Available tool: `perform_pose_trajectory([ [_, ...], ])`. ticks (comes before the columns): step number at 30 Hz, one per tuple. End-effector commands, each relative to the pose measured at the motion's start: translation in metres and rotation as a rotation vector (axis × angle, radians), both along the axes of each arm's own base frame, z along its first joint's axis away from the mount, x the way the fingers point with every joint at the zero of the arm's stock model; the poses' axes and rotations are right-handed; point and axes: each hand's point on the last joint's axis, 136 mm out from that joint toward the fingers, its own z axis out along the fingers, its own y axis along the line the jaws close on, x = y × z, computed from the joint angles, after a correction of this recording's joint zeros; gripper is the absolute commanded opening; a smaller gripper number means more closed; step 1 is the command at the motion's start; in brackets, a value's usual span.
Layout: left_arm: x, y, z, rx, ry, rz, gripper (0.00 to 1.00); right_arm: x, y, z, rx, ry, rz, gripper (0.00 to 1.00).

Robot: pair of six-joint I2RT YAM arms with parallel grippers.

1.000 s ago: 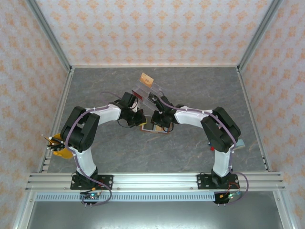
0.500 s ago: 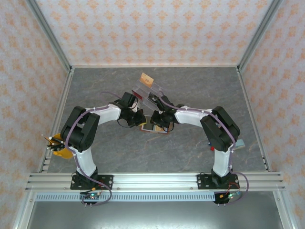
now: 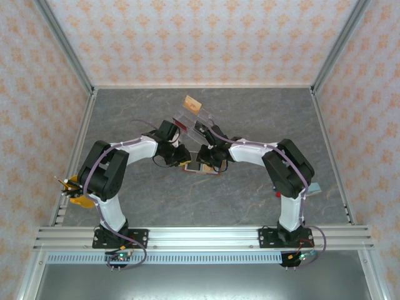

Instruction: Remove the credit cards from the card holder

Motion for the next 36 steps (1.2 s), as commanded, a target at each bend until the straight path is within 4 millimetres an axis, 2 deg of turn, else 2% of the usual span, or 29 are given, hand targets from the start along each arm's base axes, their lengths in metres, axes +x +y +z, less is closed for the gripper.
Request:
perform_pose_trajectory([
  [1,0.003,0.01,-0.004,0.072,-0.002,0.003,0.2,-0.002,-0.006,-0.013,-0.027,0.021,-0.002,0.2],
  [4,0.003,0.015,-0.007,0.104,-0.004,0.002,0.18,-0.003,-0.006,-0.014,-0.027,0.023,0.0,0.19],
  [8,0.001,0.009,-0.012,0.071,0.017,-0.007,0.15,-0.003,-0.003,-0.013,-0.012,0.023,0.007,0.18],
  [18,-0.012,0.014,-0.031,0.094,0.077,-0.002,0.1,0.0,0.017,0.008,0.15,-0.016,0.038,0.16],
  [24,-0.019,0.022,-0.042,0.109,0.118,0.025,0.06,0.002,0.02,0.023,0.224,-0.062,0.038,0.14],
  [30,-0.022,0.021,-0.045,0.075,0.134,0.032,0.05,0.002,0.025,0.036,0.288,-0.097,0.053,0.11],
  [36,-0.023,0.019,-0.046,0.053,0.142,0.036,0.04,0.002,0.027,0.037,0.308,-0.11,0.056,0.09],
])
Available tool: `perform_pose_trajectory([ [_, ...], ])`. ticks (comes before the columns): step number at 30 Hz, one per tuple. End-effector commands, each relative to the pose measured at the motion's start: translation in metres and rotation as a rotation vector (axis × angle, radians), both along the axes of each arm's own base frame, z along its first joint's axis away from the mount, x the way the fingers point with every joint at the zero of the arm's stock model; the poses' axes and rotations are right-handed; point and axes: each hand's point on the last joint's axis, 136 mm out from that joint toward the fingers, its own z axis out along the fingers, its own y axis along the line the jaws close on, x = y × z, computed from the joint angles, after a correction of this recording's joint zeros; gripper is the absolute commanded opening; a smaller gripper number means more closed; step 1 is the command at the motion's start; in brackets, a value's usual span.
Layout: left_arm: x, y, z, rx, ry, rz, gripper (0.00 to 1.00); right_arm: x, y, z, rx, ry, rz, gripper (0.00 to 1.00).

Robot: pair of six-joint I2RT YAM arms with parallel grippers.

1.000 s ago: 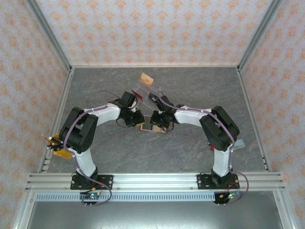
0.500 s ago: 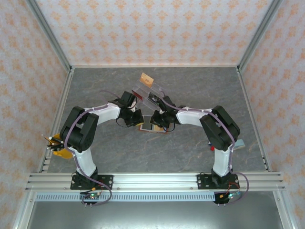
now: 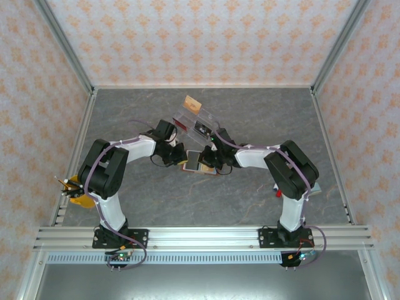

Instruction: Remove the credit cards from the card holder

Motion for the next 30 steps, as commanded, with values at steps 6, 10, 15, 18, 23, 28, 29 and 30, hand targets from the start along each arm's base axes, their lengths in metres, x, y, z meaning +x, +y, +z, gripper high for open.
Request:
perform_pose_trajectory([
  [6,-0.029,0.002,-0.037,0.014,0.136,-0.001,0.05,0.002,0.027,0.028,0.146,-0.068,0.065,0.11],
  [10,-0.029,-0.001,-0.036,-0.004,0.138,-0.005,0.05,0.003,0.029,0.023,0.152,-0.058,0.072,0.11],
  [15,-0.03,-0.003,-0.035,-0.022,0.14,-0.004,0.05,0.002,0.031,0.023,0.169,-0.057,0.072,0.06],
  [18,-0.029,-0.004,-0.034,-0.031,0.14,-0.001,0.06,0.002,0.029,0.027,0.17,-0.069,0.062,0.0],
  [23,-0.019,-0.01,-0.014,-0.079,0.081,-0.005,0.11,0.0,0.02,0.032,0.161,-0.071,0.041,0.0],
  [28,-0.01,-0.014,0.015,-0.113,-0.003,-0.023,0.16,-0.003,0.004,0.03,0.107,-0.049,0.019,0.0],
  [29,-0.009,-0.014,0.019,-0.115,-0.015,-0.028,0.17,-0.004,0.001,0.029,0.095,-0.044,0.017,0.0],
  [30,-0.008,-0.013,0.023,-0.115,-0.028,-0.03,0.18,-0.005,-0.002,0.027,0.081,-0.037,0.015,0.0],
])
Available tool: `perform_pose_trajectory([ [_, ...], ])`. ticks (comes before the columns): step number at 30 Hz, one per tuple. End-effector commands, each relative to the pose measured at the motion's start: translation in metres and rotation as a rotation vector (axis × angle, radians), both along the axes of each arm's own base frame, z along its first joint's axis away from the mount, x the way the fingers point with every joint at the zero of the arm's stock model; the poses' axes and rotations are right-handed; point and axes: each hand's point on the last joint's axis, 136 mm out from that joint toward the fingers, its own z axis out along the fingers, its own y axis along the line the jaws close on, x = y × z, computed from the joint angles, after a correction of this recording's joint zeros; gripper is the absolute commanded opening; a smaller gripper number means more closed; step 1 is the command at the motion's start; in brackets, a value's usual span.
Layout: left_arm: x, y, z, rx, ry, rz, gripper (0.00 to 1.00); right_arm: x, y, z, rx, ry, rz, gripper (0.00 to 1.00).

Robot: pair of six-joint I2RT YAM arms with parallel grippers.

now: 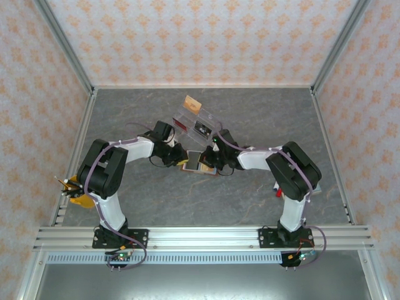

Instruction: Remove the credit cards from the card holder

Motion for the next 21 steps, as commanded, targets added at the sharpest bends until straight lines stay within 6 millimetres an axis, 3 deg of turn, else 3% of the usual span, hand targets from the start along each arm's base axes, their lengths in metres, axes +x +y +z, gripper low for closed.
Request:
perform_pose_trajectory([
  [1,-0.008,-0.009,0.02,-0.03,-0.044,-0.052,0.18,-0.004,0.0,0.019,0.016,-0.025,0.026,0.0],
  [12,-0.005,-0.009,0.015,-0.035,-0.037,-0.047,0.17,-0.008,-0.024,0.002,-0.124,0.013,-0.002,0.0],
  [21,-0.003,-0.018,0.011,-0.076,-0.025,-0.062,0.11,-0.008,-0.016,0.001,-0.111,0.022,0.041,0.0],
])
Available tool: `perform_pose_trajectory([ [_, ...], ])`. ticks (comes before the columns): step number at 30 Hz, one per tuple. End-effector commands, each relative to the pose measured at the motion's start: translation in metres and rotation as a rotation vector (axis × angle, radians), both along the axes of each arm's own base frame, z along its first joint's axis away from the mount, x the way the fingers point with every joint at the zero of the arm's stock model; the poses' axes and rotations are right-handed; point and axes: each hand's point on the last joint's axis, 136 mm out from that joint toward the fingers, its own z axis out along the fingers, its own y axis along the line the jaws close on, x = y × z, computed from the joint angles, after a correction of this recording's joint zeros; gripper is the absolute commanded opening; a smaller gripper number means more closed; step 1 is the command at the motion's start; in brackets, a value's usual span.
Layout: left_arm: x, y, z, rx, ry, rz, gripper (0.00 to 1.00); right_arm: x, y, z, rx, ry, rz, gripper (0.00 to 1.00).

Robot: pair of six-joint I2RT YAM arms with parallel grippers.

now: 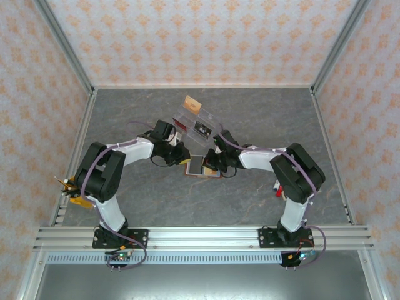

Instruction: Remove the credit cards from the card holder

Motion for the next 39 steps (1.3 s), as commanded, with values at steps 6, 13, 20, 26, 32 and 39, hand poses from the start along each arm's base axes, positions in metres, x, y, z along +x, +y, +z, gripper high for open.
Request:
perform_pose_trajectory([
  [6,-0.002,0.0,-0.021,0.022,0.052,-0.012,0.09,0.008,-0.005,0.006,-0.035,-0.023,-0.006,0.0],
  [13,-0.008,0.009,-0.037,0.084,0.09,0.002,0.07,0.004,0.001,0.005,-0.017,0.003,0.023,0.0],
  [20,-0.02,0.02,-0.051,0.14,0.126,0.015,0.06,-0.001,0.005,-0.001,-0.007,0.043,0.047,0.14],
  [26,-0.032,0.028,-0.067,0.176,0.166,0.024,0.05,-0.002,0.006,-0.011,-0.018,0.072,0.051,0.15],
  [32,-0.04,0.03,-0.076,0.17,0.187,0.032,0.05,0.001,0.013,-0.007,0.032,0.05,0.059,0.15],
  [39,-0.049,0.034,-0.084,0.184,0.209,0.042,0.05,0.005,0.006,-0.016,-0.028,0.039,0.05,0.22],
])
